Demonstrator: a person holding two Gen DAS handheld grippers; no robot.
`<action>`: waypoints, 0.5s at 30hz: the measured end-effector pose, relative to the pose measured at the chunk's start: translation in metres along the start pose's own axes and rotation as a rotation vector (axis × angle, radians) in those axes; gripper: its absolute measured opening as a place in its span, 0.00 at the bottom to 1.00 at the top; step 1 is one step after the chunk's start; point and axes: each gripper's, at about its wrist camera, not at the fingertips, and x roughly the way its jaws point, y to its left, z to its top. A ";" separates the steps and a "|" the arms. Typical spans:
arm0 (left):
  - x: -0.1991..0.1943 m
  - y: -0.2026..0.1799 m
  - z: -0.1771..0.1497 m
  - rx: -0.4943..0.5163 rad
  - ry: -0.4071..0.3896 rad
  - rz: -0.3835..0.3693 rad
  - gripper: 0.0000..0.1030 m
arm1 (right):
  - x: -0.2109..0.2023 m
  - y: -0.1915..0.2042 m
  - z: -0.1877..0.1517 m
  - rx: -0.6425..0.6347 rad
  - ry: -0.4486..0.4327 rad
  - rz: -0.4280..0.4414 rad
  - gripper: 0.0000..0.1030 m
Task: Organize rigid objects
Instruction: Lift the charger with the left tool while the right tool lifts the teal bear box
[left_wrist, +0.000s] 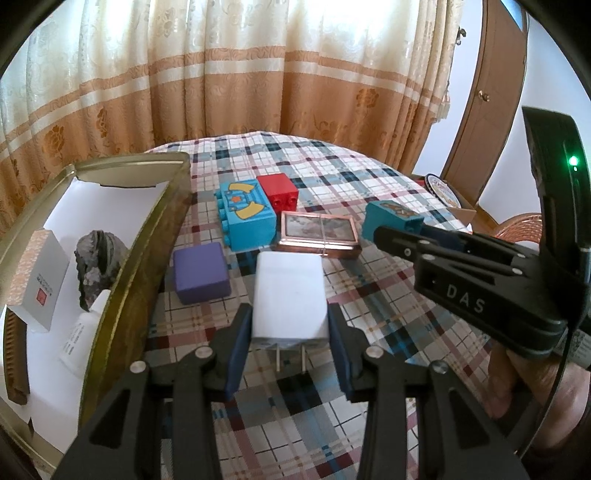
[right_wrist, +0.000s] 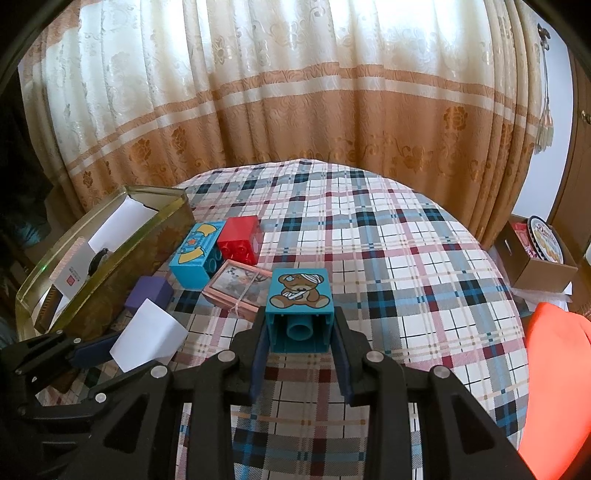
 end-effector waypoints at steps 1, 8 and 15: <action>0.000 0.000 0.000 -0.001 0.001 0.000 0.39 | 0.000 0.000 0.000 -0.001 -0.001 0.000 0.33; -0.005 0.000 0.000 0.001 -0.011 0.005 0.39 | -0.002 0.001 0.001 -0.006 -0.014 0.002 0.33; -0.013 -0.001 0.000 0.009 -0.034 0.012 0.39 | -0.005 0.003 0.001 -0.015 -0.028 -0.002 0.33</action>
